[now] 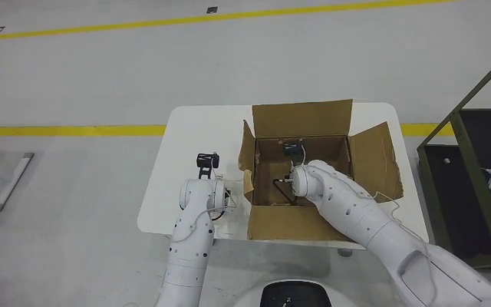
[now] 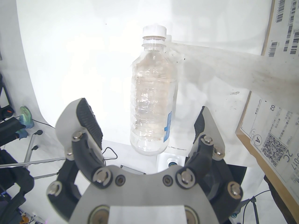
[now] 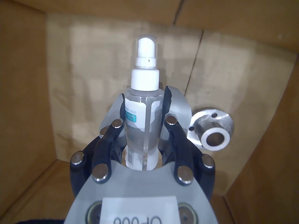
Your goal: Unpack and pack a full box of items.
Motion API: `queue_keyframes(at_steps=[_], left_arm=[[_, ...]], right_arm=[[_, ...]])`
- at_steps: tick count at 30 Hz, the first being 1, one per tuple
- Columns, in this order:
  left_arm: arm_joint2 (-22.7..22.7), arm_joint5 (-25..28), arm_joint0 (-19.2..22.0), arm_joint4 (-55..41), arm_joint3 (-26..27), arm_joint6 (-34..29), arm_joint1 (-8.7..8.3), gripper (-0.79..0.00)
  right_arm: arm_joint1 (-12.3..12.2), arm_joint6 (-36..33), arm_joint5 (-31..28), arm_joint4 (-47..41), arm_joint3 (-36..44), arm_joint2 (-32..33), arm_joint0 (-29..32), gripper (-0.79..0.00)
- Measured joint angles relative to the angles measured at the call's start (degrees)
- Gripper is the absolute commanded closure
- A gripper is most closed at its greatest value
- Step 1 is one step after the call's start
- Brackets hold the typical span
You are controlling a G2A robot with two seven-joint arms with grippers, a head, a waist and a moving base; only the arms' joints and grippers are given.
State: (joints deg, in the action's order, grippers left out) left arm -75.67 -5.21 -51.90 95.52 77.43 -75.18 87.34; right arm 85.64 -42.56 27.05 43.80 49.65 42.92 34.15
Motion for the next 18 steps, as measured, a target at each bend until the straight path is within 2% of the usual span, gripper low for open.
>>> queue_keyframes(at_steps=[5, 8, 13, 16, 18], left_arm=[[0.0, 0.0, 0.0, 0.0, 0.0, 0.0, 0.0, -0.785], [0.0, 0.0, 0.0, 0.0, 0.0, 0.0, 0.0, -0.785], [0.0, 0.0, 0.0, 0.0, 0.0, 0.0, 0.0, -0.785], [0.0, 0.0, 0.0, 0.0, 0.0, 0.0, 0.0, -0.785], [0.0, 0.0, 0.0, 0.0, 0.0, 0.0, 0.0, -0.785]], right_arm=[[-3.0, -2.1, 1.1, 4.4, 12.7, 5.8, 3.9, 0.0], [-6.0, -4.4, 2.8, 9.8, 26.0, 12.2, 9.9, 0.0], [-10.3, -8.5, 1.2, 11.6, 52.0, 29.4, 24.9, 0.0], [-11.3, -7.1, 0.6, 8.5, 63.0, 39.7, 32.8, 0.0], [-11.6, -4.9, 1.3, 6.3, 67.4, 45.7, 36.9, 0.0]])
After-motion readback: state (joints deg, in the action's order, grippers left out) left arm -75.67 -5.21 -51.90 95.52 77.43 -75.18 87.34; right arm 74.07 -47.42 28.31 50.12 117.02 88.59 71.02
